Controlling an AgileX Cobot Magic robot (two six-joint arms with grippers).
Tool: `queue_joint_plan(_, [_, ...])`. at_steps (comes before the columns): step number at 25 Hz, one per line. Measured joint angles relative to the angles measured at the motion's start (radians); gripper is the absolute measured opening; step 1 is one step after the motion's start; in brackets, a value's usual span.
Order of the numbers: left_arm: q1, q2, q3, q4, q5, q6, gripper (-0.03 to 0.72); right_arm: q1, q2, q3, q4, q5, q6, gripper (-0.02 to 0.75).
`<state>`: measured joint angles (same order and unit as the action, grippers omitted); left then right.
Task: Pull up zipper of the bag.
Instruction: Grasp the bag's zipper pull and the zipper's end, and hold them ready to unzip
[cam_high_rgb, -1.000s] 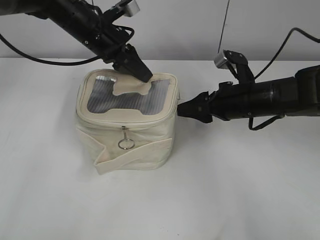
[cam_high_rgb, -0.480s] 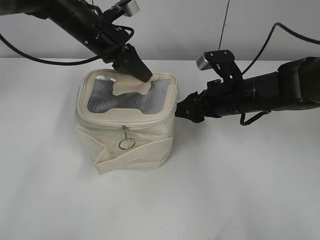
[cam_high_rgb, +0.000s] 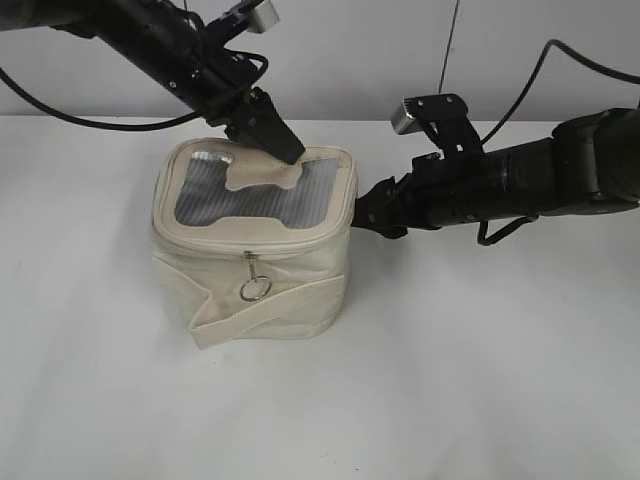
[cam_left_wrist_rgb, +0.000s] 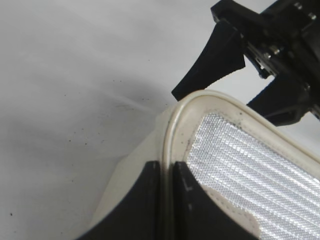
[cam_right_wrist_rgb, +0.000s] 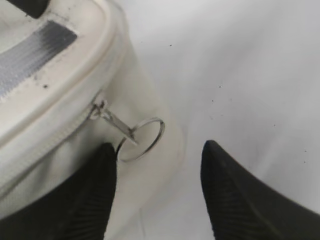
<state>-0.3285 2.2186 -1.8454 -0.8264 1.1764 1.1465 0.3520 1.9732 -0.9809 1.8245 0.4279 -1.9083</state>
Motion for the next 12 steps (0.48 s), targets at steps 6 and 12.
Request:
queue_joint_plan(6, [0.000,0.000,0.000,0.000,0.000,-0.001,0.050,0.008,0.000,-0.005,0.000,-0.028,0.004,0.433])
queue_joint_plan(12, [0.000,0.000,0.000,0.000,0.000,-0.001,0.050,0.011,0.000,-0.025,0.000,-0.041,0.011,0.423])
